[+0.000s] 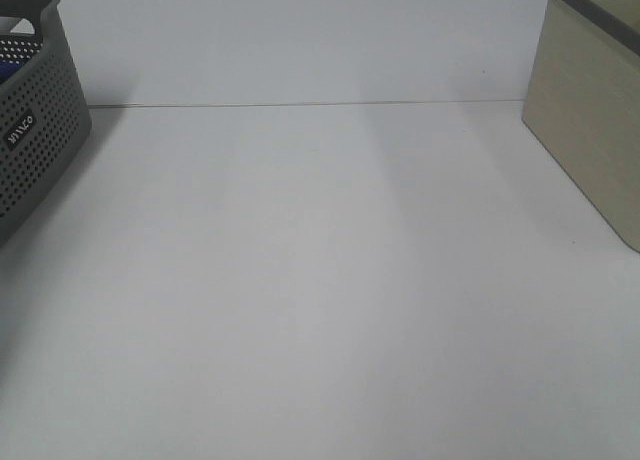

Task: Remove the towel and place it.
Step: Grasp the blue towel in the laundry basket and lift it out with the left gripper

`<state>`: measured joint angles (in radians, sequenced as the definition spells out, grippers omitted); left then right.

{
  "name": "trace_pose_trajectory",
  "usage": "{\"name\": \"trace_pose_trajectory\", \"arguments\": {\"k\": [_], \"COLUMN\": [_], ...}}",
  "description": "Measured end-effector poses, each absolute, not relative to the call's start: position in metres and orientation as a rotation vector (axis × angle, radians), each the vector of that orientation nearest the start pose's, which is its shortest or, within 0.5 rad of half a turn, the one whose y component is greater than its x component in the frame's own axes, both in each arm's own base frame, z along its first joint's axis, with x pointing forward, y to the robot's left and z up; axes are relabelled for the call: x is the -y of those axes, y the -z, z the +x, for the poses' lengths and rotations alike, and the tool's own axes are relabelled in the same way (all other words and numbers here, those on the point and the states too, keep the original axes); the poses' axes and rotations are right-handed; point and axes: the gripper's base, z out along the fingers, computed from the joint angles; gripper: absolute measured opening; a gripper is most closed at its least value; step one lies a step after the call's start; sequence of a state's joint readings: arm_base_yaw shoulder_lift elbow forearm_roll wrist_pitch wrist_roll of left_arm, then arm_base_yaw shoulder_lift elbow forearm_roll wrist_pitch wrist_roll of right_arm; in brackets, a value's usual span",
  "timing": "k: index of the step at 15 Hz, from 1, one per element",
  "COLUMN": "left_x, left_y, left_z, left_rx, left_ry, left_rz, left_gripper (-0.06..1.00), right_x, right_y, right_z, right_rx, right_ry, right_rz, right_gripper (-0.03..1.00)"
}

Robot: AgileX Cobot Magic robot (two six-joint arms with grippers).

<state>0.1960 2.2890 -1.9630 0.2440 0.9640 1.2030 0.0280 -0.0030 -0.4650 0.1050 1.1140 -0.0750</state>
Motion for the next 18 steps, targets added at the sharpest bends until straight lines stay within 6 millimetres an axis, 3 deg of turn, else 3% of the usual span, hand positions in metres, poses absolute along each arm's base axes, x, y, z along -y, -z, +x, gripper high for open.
{"name": "trace_pose_trajectory", "arguments": {"k": [4,9,10,11,12,14,18], "left_x": [-0.107,-0.072,-0.07,-0.064,-0.056,-0.051,-0.035], "left_y": [-0.21,-0.306,-0.315,-0.337,-0.378,-0.418,-0.474], "left_z": [0.479,0.452,0.448,0.438,0.416,0.39,0.339], "left_rx": [-2.491,-2.357,-2.345,-2.306,-2.225,-2.159,-2.025], "left_ry": [-0.641,-0.748,-0.756,-0.784,-0.84,-0.884,-0.854], "left_rz": [1.574,1.506,1.499,1.474,1.421,1.334,1.227], "left_gripper": [0.0,0.0,0.0,0.0,0.0,0.0,0.0], "right_x": [-0.008,-0.008,-0.008,-0.008,-0.008,-0.008,-0.008], "right_y": [-0.264,-0.264,-0.264,-0.264,-0.264,-0.264,-0.264], "right_z": [-0.004,-0.004,-0.004,-0.004,-0.004,-0.004,-0.004], "right_rx": [-2.123,-2.123,-2.123,-2.123,-2.123,-2.123,-2.123], "right_ry": [-0.1,-0.1,-0.1,-0.1,-0.1,-0.1,-0.1], "right_rz": [-0.116,-0.116,-0.116,-0.116,-0.116,-0.116,-0.116], "right_gripper": [0.75,0.75,0.75,0.75,0.75,0.75,0.75]}}
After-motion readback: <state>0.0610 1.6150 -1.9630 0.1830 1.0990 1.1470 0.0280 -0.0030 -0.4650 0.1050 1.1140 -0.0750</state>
